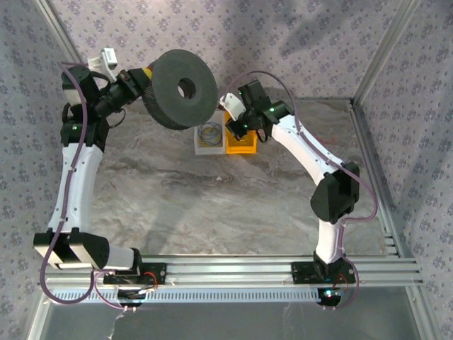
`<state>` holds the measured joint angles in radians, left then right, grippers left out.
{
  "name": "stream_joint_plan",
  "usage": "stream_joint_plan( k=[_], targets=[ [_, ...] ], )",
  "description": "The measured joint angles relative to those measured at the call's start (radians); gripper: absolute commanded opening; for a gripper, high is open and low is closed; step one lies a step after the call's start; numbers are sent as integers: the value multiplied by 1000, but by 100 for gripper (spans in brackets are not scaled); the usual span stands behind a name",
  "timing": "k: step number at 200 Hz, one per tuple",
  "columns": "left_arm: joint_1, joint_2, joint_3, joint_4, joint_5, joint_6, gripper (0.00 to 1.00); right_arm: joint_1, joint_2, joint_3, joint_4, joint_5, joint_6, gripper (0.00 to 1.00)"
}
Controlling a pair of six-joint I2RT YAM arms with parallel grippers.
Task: Wrap the cables
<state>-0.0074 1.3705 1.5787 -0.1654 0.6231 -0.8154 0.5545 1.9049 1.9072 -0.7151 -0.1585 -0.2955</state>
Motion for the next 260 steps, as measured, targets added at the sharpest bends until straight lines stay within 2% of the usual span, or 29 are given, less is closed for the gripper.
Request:
stream_joint_plan(
  k=[32,54,99,121,143,174,219,260],
  targets=[
    [5,17,-17,-10,-95,-59,0,21,-20,-53,36,22,53,0],
    [3,18,-17,-44,-157,-56,0,29,-48,-100,56,13,73,13],
    [-4,15,-16,-101,-272,-3,0,-21,-86,-190,100,-49,148,14],
    [-4,7,-16,-145,-285,31,0,-69,-93,-266,140,-96,173,16],
    [-3,-1,-16,-182,-291,55,0,-96,-97,-336,172,-145,185,26],
    [4,-3,-13,-201,-303,75,0,-125,-99,-421,217,-206,192,28],
    [14,-17,-13,-227,-337,107,0,-158,-103,-500,246,-239,201,51],
    [47,-55,-13,-216,-402,125,0,-186,-112,-598,245,-235,203,52]
  ],
)
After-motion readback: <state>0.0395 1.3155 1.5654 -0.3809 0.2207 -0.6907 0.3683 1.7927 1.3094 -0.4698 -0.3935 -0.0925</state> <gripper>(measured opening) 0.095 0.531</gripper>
